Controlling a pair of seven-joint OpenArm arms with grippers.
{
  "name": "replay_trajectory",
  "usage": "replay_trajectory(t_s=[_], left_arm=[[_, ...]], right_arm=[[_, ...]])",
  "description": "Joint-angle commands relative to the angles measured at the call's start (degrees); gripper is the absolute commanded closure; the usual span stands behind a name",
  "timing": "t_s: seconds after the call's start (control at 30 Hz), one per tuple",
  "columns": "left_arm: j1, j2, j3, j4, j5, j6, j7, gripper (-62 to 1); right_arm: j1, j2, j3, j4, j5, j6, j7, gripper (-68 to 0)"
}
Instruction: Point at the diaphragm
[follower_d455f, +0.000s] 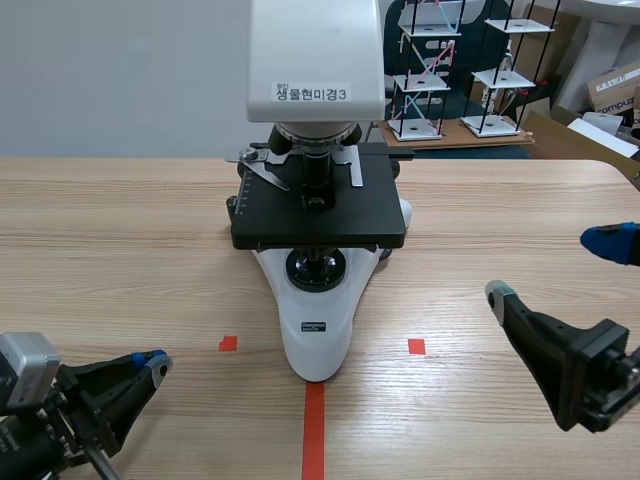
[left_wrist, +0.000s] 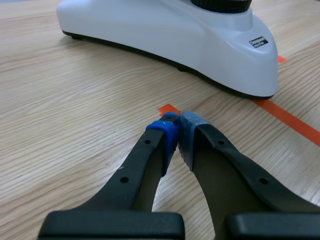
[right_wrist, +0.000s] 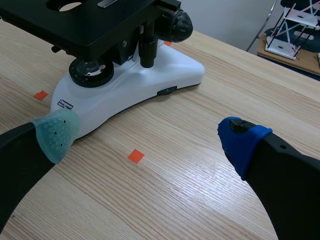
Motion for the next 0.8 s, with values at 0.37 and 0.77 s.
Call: replay_trajectory(t_s=[0.37, 0.77], left_arm=[[-10.1, 8.8, 9.5, -8.3, -0.4, 4.6, -12.9, -1.7], [-12.2, 10.6, 9.5, -8.3, -0.4, 5.0, -14.5, -1.7]], right_arm=[[0.7, 0.3, 0.0, 0.5, 0.9, -0.2, 1.3, -60.8], [0.7, 0.3, 0.0, 0.5, 0.9, -0.2, 1.3, -60.8]])
